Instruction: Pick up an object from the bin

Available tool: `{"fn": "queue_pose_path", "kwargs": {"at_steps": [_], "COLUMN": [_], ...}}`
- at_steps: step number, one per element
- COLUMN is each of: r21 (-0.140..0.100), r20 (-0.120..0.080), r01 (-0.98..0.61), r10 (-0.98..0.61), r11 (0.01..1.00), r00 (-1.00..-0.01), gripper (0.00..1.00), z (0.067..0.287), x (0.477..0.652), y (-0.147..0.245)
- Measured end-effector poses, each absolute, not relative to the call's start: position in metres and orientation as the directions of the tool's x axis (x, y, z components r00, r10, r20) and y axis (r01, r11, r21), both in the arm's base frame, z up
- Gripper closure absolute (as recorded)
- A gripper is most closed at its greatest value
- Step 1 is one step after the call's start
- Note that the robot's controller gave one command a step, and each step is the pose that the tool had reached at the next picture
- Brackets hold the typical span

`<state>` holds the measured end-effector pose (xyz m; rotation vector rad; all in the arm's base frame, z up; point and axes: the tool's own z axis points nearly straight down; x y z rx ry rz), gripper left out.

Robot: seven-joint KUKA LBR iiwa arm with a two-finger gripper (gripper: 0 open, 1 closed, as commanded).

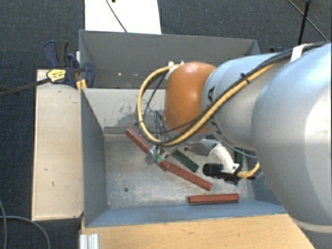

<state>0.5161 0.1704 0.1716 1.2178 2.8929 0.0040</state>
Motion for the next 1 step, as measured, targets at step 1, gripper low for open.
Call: {"fn": "queue_pose_path", "kwargs": {"at_steps": [1], "r21": [0.003], "r20": [-0.001], "r01": [0.711], "r10": [0.711], "r11": [0.703], "r00": [-0.703], "gripper": [1.0], "z": [0.2016], "x": [0.5171], "y": [0.1705]}}
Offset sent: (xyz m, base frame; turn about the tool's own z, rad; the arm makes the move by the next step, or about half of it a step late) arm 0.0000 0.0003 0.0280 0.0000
